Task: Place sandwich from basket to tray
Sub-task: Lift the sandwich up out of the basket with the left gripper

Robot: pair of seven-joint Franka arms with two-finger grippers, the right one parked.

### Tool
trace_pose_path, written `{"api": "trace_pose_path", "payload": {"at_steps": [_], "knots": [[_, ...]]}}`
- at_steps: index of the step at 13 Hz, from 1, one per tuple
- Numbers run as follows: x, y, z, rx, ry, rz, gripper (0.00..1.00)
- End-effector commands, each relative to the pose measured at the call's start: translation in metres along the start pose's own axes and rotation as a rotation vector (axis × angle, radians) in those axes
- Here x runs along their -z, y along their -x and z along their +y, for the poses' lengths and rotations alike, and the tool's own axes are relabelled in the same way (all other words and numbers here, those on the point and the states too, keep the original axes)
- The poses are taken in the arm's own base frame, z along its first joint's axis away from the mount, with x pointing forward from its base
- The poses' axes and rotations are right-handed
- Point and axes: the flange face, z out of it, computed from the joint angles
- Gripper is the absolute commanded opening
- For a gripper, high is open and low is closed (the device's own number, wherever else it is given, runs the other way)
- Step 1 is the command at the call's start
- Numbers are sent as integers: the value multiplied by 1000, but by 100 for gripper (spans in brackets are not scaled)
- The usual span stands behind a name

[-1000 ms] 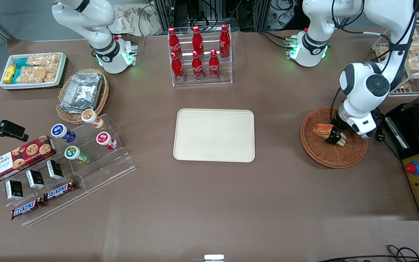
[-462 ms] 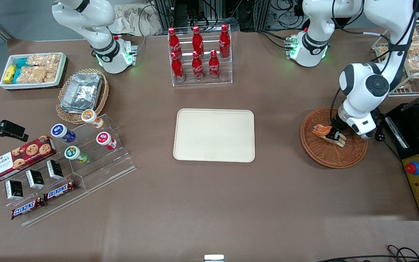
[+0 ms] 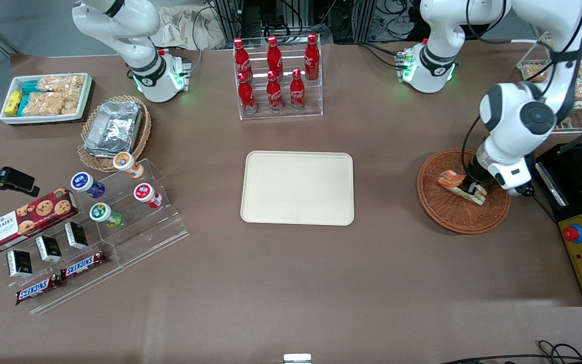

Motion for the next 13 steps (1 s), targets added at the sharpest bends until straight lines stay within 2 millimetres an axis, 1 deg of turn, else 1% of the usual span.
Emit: {"api": "trace_pose_path", "payload": {"at_steps": [1,2,4,6,7,8,10,11,12,13], "knots": [[96,3,37,-127,-74,-17,0],[128,9,47,-180,-78,-18,0],[172,24,60,-309,-73,-17,0],[230,35,66,-460,-56,-25,0],[250,47,70,-544,-47,-32,0],[267,68,76,-632,-33,-27,0],[277,112,87,-769,-8,-31,0],[284,129,91,-815,24,-56,0],[283,139,94,-855,48,-90,0],[282,157,98,-907,75,-130,0]]}}
